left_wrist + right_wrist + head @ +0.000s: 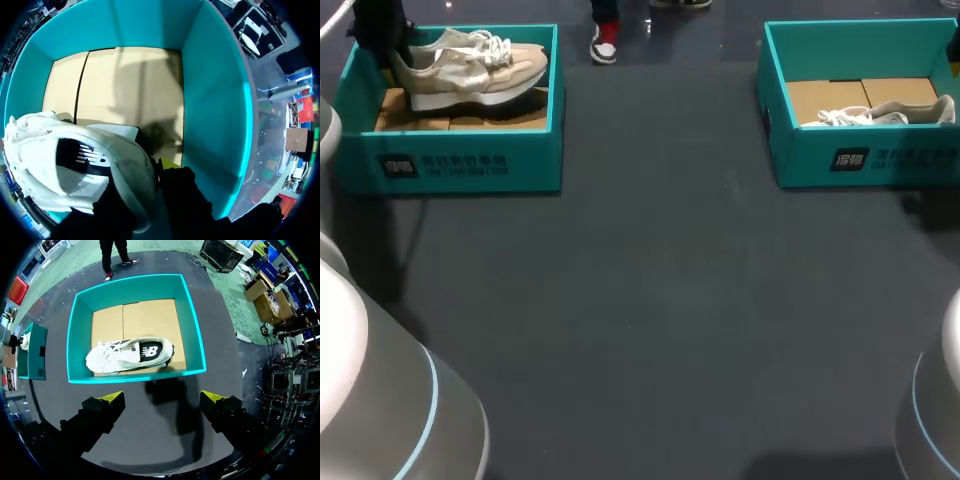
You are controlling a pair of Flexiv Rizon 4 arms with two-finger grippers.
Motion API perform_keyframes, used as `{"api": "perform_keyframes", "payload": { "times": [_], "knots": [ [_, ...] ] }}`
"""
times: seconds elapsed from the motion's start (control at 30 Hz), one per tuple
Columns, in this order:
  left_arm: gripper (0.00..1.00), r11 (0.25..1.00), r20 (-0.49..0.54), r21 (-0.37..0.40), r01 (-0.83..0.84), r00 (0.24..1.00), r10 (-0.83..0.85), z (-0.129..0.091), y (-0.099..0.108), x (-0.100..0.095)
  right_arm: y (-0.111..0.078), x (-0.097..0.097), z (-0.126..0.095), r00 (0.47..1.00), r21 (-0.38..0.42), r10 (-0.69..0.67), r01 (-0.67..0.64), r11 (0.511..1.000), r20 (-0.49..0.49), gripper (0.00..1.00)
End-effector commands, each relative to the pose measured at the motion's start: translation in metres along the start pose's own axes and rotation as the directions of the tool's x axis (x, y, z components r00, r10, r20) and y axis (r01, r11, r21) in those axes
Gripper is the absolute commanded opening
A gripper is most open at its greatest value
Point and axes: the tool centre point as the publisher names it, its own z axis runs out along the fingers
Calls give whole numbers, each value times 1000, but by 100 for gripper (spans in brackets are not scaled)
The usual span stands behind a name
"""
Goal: Take the shoe out of the shoebox, open the shoe tongue, remove and reinsert the insole, then place the shoe into the shoebox
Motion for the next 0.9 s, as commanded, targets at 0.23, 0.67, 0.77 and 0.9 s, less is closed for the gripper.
{"api": "perform_keyframes", "payload": {
  "times": [0.23,0.67,0.77,0.9],
  "knots": [
    [0,997,-1,-77,5,1000,-5,-51,-22,13,0,0,0,1000,0,1,-1,1000,1,100],
    [0,989,-44,-149,11,999,-18,-114,-35,23,0,0,0,1000,0,1,-1,1000,1,100],
    [0,988,-45,-153,11,999,-18,-131,-36,29,0,0,0,1000,0,1,-1,1000,1,100],
    [0,988,-64,-155,12,998,-23,-147,-41,33,0,0,0,1000,0,1,-1,1000,1,100]
  ]
}}
